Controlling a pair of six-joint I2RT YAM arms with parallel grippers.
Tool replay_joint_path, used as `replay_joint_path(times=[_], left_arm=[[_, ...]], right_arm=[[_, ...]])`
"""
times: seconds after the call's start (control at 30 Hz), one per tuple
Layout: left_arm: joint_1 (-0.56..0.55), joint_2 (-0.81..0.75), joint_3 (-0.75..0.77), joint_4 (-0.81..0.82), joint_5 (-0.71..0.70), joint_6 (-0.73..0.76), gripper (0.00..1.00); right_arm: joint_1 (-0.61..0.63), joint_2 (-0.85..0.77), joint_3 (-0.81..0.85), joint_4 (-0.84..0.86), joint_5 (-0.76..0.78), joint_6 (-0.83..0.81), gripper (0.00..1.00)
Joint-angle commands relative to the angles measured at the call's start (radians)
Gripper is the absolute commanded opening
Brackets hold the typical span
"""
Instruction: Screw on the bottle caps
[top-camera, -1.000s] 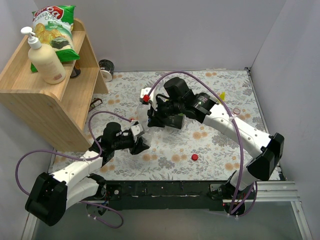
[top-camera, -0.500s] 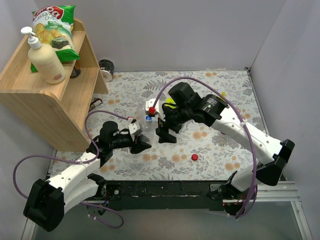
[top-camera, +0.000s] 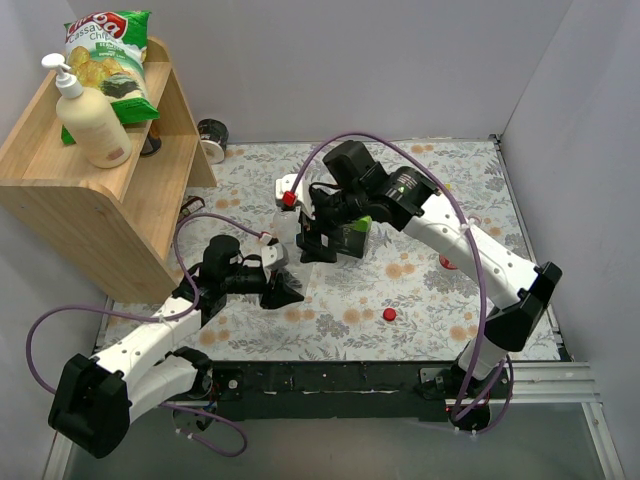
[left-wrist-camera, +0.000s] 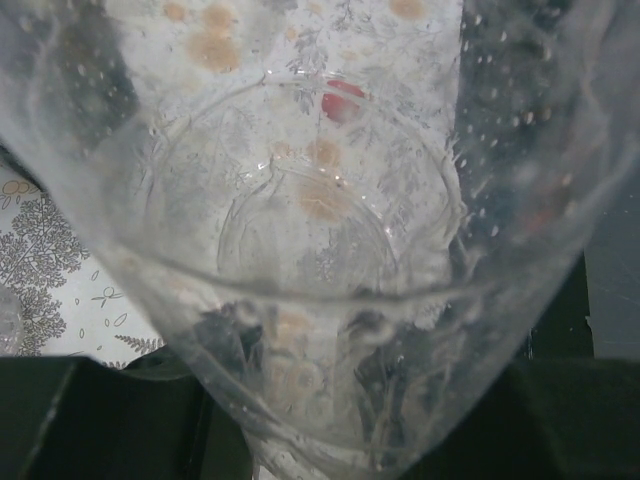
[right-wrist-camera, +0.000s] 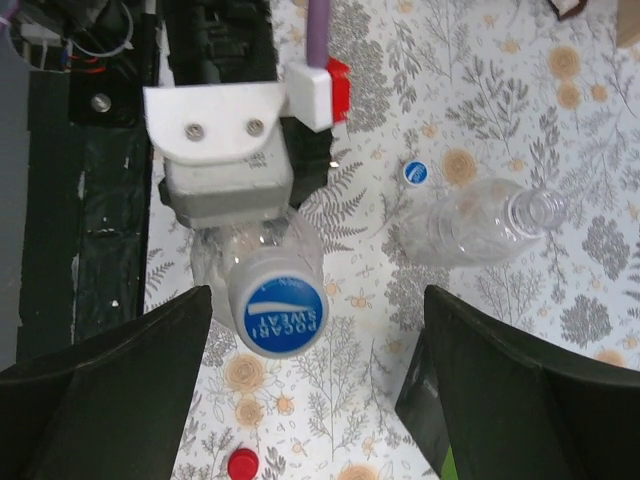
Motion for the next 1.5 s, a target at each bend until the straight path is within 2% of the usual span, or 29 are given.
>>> replay_joint_path(times=[0.0, 0.07, 0.3, 0.57, 0.73, 0.87, 0.9, 1.0, 1.1, 1.17, 1.3, 1.47], left_arm=[[0.003, 0.012, 0.052, -0.045, 0.030, 0.012, 0.00], [0.003, 0.013, 0.061, -0.046, 0.028, -0.001, 0.00], [0.006, 0.004, 0.060, 0.001, 0.006, -0.068, 0.00], [0.010, 0.001, 0.040, 0.086, 0.017, -0.188, 0.00], [0.017, 0.004, 0.034, 0.113, -0.001, -0.218, 0.00], [0.016, 0.012, 0.043, 0.077, 0.019, -0.171, 0.00], [0.011, 0.018, 0.052, 0.051, 0.022, -0.109, 0.00], [0.006, 0.033, 0.107, -0.106, 0.040, 0.039, 0.00], [0.008, 0.049, 0.158, -0.216, 0.036, 0.117, 0.00], [0.008, 0.053, 0.179, -0.262, 0.022, 0.121, 0.00], [0.008, 0.058, 0.187, -0.282, 0.011, 0.119, 0.00], [0.008, 0.082, 0.213, -0.305, 0.013, 0.153, 0.00]], right_arm=[[0.006, 0.012, 0.078, -0.028, -0.157, -0.060, 0.93], [0.017, 0.006, 0.060, -0.063, -0.195, -0.095, 0.93], [0.025, -0.060, -0.056, -0.036, -0.166, -0.066, 0.93], [0.025, -0.116, -0.141, -0.017, -0.018, -0.032, 0.93], [0.025, -0.172, -0.200, -0.045, 0.016, -0.048, 0.93], [0.011, -0.207, -0.175, -0.040, 0.071, -0.037, 0.89], [-0.027, -0.200, -0.157, -0.030, 0.071, -0.026, 0.89], [-0.089, -0.132, -0.044, -0.003, 0.013, -0.009, 0.91], [-0.094, -0.081, 0.018, 0.003, -0.095, -0.110, 0.95], [-0.090, -0.077, 0.009, 0.039, -0.139, -0.143, 0.98], [-0.066, -0.063, -0.023, 0.033, -0.218, -0.198, 0.98], [-0.043, -0.084, -0.063, 0.082, -0.225, -0.189, 0.98]])
